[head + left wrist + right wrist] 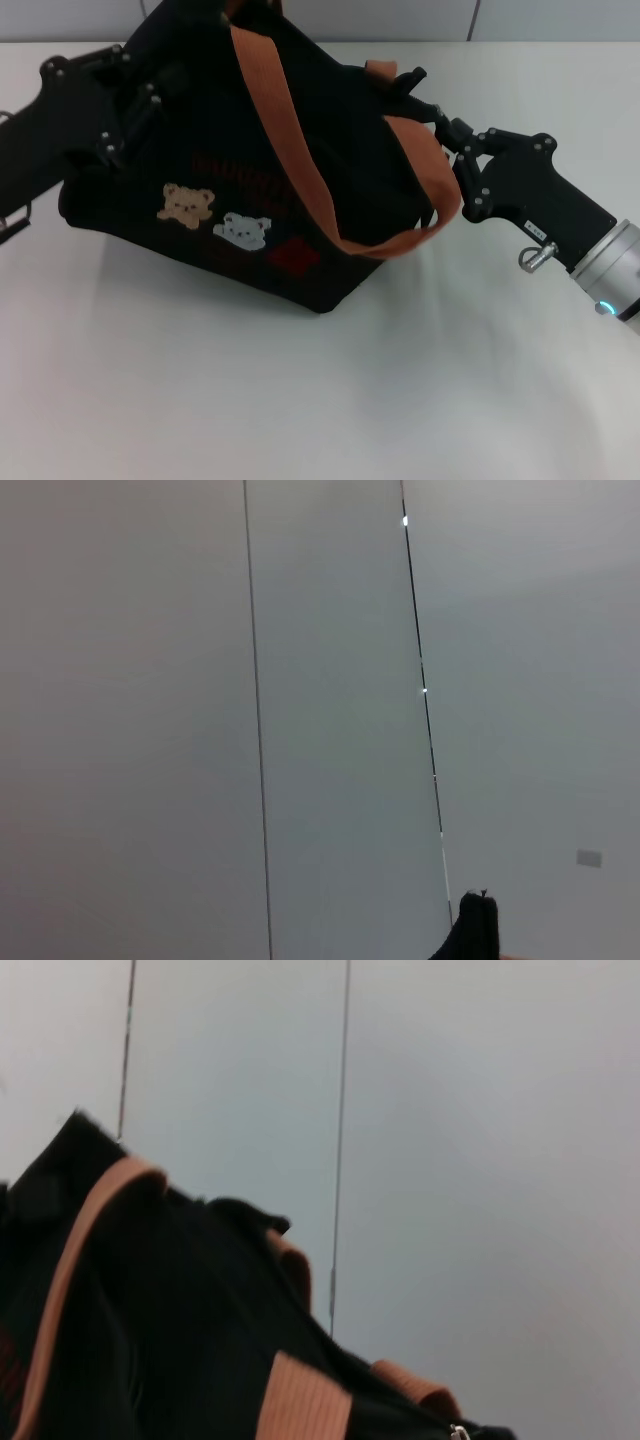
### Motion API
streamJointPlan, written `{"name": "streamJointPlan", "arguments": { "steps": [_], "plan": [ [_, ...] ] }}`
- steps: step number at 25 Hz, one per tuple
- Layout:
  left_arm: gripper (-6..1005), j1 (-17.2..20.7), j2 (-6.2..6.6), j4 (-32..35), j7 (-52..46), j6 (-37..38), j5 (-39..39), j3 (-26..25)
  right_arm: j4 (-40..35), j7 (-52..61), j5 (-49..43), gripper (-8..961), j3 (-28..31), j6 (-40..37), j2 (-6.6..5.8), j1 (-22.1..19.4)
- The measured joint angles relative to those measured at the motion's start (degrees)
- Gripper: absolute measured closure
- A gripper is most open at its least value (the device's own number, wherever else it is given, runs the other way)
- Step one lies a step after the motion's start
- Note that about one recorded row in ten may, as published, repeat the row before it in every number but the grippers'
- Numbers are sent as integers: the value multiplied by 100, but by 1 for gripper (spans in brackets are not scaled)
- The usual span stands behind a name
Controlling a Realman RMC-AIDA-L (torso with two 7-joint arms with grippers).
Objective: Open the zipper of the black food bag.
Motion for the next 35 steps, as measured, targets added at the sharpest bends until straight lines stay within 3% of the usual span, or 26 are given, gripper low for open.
{"name": "streamJointPlan", "arguments": {
  "steps": [4, 8, 14, 18, 20, 22, 23, 25, 27, 28, 29, 30, 31, 32, 35],
  "plan": [
    [808, -48, -7, -309, 149, -72, -16, -41, 105, 31, 6, 895, 255, -41, 0, -4],
    [802, -229, -42, -1205, 451, -365, -464, -233, 274, 89, 9, 856, 947, -29, 0, -74],
    [769, -334, -47, -1723, 682, -530, -1029, -247, 308, 384, 10, 676, 1385, -39, -3, -134],
    [747, -151, -27, -1787, 660, -212, -1462, -248, 242, 726, 9, 493, 1440, -44, -25, -136],
    [561, 170, 32, -1719, 651, 359, -1697, -250, 129, 1120, -7, 429, 1417, -162, -42, -137],
    [480, 277, 61, -1670, 651, 567, -1707, -247, 24, 1338, -39, 392, 1377, -277, -46, -138],
    [439, 277, 61, -1670, 651, 567, -1707, -247, -84, 1557, -81, 374, 1327, -418, -47, -138],
    [359, 628, 341, -1321, 454, 1405, -1277, -129, -530, 2135, -353, 337, 1039, -995, -58, -138],
    [283, 670, 394, -1254, 403, 1485, -1165, -122, -762, 2384, -499, 300, 869, -1330, -64, -133],
    [248, 816, 576, -948, 159, 1763, -673, -105, -1002, 2579, -629, 282, 665, -1629, -69, -120],
    [213, 862, 636, -817, 50, 1834, -466, -104, -1180, 2721, -726, 282, 511, -1856, -74, -102],
    [178, 900, 686, -665, -69, 1879, -220, -102, -1716, 3068, -971, 282, -92, -2403, -84, -24],
    [143, 928, 722, -548, -168, 1914, -3, -101, -1716, 3068, -971, 282, -92, -2403, -84, -24],
    [143, 928, 722, -548, -168, 1914, -3, -101, -1987, 3217, -1077, 282, -510, -2655, -93, 16],
    [143, 975, 788, -34, -517, 2002, 1052, -99, -2490, 3528, -1235, 282, -1725, -3133, -147, 122]
  ]
}}
